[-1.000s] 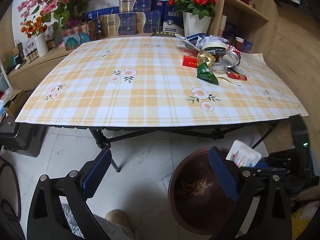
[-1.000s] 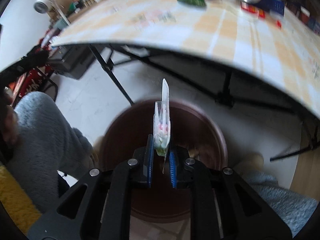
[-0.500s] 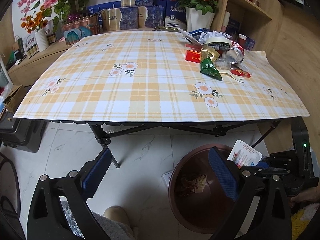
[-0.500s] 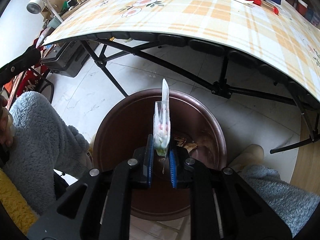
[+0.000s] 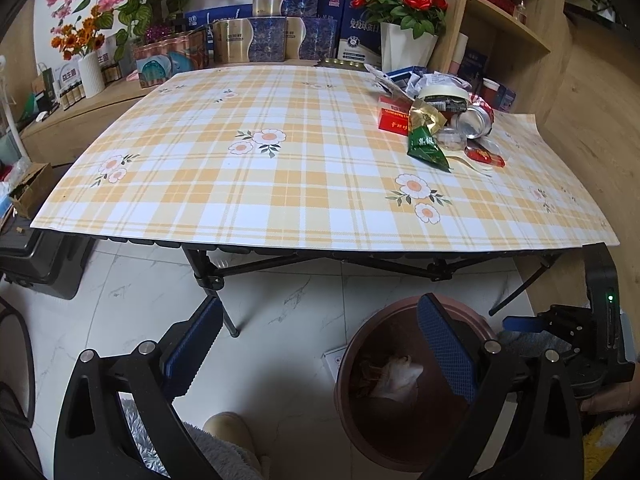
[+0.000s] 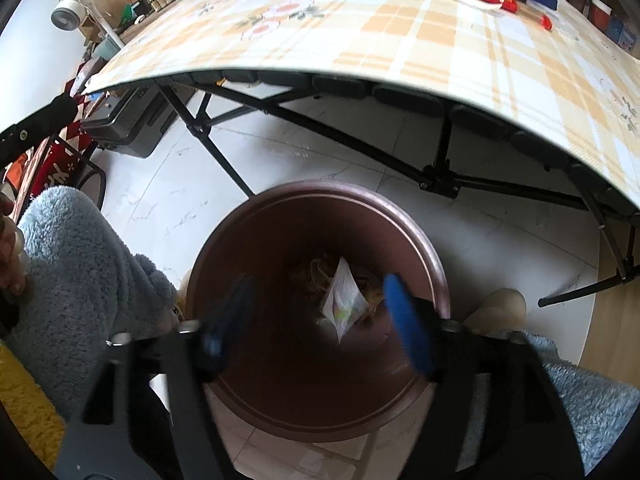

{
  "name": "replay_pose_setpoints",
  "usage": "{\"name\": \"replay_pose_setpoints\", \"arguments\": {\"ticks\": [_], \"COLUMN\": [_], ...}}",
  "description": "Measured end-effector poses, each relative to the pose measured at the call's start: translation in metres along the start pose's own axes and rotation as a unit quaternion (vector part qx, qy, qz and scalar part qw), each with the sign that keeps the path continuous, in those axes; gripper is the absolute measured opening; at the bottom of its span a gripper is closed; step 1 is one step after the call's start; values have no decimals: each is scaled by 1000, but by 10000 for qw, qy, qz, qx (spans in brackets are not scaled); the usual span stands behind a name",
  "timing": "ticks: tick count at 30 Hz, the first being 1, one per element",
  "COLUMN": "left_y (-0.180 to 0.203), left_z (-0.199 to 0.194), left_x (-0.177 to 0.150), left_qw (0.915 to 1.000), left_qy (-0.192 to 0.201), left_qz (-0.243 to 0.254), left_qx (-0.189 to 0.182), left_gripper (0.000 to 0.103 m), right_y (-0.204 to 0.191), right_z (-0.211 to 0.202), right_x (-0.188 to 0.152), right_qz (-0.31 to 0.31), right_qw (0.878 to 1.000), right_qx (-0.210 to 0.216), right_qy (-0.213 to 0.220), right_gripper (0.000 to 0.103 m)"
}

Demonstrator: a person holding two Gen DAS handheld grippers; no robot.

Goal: Collect trash
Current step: 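Open both grippers to drop the bag and packet into the bin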

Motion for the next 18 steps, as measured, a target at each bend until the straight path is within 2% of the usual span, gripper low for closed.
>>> {"name": "replay_pose_setpoints", "arguments": {"ticks": [2,4,9,12,18], "left_y": [-2,-4,-2,5,16], "left_z": [0,-1,-6,-10,-14], "left_x": [1,4,15,23,46], "left_qw": [10000,9999,9995,9993,9986], "left_qy": [8,40,253,369,512], "left_qz": [-62,-143,-212,-80,-91], "left_qx": [3,10,4,-14,-117], "left_gripper": [95,95,95,95,95], "right_y": [1,0,4,10,26], "right_z": [-5,-14,-44,-58,-86], "right_x": [1,4,14,22,41], "right_qz": [-2,5,98,183,290], "right_qw": [9999,9996,9959,9941,9876], "right_qx": [-68,-123,-239,-319,-821], "right_qy": [116,271,864,1023,1305], "right_gripper": [95,97,97,97,97]}}
Point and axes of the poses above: each gripper's, at about its wrist camera, not at the fingertips, and z roughly the way its jaws point, y to its right, x to its top, the point moved 3 cm from there along z, roughly the way its jaws point, and after that the axes turned 7 degrees about -z, right-handed, at the moved point
